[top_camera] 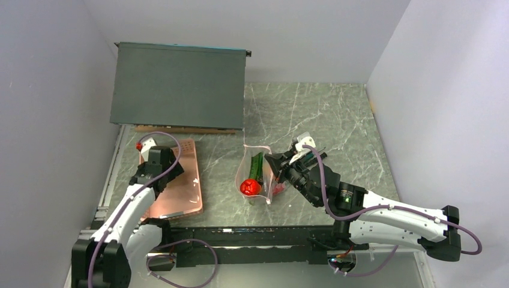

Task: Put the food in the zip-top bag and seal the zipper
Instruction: Pick up the fake fruit from the bin, then place the fake fruit in the zipper food storage bag.

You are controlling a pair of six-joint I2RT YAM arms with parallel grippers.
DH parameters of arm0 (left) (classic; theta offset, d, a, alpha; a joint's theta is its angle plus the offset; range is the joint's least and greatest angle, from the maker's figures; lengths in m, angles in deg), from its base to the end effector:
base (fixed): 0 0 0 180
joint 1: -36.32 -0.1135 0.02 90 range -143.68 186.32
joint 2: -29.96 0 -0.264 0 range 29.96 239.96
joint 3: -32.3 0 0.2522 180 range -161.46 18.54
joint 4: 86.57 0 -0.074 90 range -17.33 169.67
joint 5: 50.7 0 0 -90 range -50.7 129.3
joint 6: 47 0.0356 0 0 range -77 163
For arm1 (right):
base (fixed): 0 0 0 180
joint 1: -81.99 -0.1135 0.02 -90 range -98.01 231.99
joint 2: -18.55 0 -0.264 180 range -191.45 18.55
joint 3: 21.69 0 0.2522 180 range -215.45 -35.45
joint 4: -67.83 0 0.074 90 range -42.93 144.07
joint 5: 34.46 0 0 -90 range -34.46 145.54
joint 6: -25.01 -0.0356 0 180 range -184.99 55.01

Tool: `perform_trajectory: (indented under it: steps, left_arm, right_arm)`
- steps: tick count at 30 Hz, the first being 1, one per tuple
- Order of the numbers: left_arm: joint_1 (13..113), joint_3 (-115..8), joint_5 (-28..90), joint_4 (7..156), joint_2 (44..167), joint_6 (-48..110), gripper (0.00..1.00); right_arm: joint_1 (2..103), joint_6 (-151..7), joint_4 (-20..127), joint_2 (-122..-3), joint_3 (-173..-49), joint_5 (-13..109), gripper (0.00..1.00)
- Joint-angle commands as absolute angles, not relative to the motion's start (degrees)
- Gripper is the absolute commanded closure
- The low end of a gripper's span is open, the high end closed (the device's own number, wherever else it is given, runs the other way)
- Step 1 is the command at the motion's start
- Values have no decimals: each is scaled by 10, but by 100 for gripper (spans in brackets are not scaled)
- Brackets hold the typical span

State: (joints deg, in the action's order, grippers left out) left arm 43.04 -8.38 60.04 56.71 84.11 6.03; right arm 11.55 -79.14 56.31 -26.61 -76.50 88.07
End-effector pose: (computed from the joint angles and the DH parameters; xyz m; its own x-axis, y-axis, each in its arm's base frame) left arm 0.1796 -0.0085 0.1863 -0.5399 -0.5027 -0.6751 -0.5513 0.8173 -0.1677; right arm 0.0805 0.1693 0.3396 -0.1608 0.1630 -0.9734 -0.5932 0.7723 0.2273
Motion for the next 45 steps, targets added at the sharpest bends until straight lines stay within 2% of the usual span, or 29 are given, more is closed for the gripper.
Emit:
perform_trajectory:
  steps: [1, 5, 10, 14, 19, 22, 28, 32, 37, 41, 45]
  left_arm:
    - [428, -130, 514, 514, 782, 71, 66]
    - [428, -159, 406, 451, 726, 89, 75]
    - [429, -201, 219, 417, 668, 100, 78]
    - [436, -222, 76, 437, 620, 93, 77]
    - [487, -236, -12, 515, 563, 49, 79]
    - [558, -244, 10, 546, 567, 23, 78]
    - [793, -295, 159, 583, 631, 38, 80]
    - [882, -347, 236, 557, 701, 63, 78]
    - [915, -399, 303, 487, 789, 68, 78]
    - [915, -400, 324, 499, 812, 51, 77]
    - [914, -409, 341, 497, 834, 44, 62]
  right_arm:
    - [113, -794, 590, -266, -782, 880, 100]
    - [113, -795, 592, -268, -781, 878, 100]
    - [113, -795, 594, -273, -782, 874, 100]
    - [113, -797, 594, -277, -782, 871, 100]
    - [113, -797, 595, -280, -782, 869, 100]
    - [114, -798, 596, -285, -783, 868, 100]
    - [113, -796, 594, -294, -786, 873, 100]
    - [113, -796, 595, -294, -786, 874, 100]
    - [113, -797, 595, -288, -784, 872, 100]
    - [113, -798, 596, -281, -782, 868, 100]
    - [113, -800, 592, -275, -782, 865, 100]
